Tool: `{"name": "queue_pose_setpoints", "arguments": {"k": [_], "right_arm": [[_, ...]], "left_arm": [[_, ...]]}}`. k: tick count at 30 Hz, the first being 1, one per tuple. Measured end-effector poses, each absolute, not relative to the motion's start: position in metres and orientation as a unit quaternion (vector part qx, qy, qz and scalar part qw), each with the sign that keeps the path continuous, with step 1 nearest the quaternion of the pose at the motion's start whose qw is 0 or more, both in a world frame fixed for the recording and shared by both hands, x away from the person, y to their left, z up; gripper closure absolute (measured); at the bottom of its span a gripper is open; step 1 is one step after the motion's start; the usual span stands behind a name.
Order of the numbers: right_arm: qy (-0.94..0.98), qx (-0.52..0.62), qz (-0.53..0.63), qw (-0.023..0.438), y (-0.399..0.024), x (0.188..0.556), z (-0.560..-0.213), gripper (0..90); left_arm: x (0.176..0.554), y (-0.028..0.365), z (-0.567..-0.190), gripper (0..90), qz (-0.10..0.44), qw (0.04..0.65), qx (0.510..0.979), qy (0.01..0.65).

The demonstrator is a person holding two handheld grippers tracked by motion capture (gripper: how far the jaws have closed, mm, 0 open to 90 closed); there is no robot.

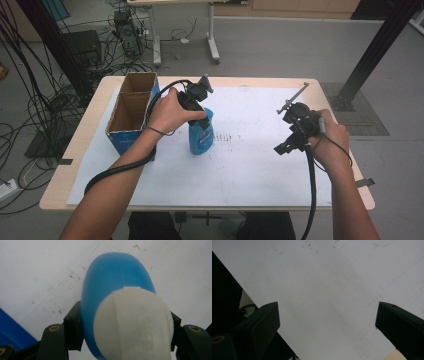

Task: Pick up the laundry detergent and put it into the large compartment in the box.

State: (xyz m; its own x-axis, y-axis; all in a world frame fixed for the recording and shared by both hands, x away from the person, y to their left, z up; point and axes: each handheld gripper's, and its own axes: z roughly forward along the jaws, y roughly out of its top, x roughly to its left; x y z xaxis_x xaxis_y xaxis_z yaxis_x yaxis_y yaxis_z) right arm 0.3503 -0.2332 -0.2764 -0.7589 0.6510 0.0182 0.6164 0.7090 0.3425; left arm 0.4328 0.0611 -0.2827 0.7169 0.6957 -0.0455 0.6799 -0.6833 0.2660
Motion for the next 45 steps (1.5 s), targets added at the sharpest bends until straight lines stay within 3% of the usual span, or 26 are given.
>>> {"name": "queue_pose_setpoints", "arguments": {"k": [45], "right_arm": [[0.925,0.34,0.16,0.052,-0.229,0.3528,-0.277,5.2]], "left_arm": [[0.4321,0.0614,-0.283,37.7,0.031,0.136,0.916,0.377]]}}
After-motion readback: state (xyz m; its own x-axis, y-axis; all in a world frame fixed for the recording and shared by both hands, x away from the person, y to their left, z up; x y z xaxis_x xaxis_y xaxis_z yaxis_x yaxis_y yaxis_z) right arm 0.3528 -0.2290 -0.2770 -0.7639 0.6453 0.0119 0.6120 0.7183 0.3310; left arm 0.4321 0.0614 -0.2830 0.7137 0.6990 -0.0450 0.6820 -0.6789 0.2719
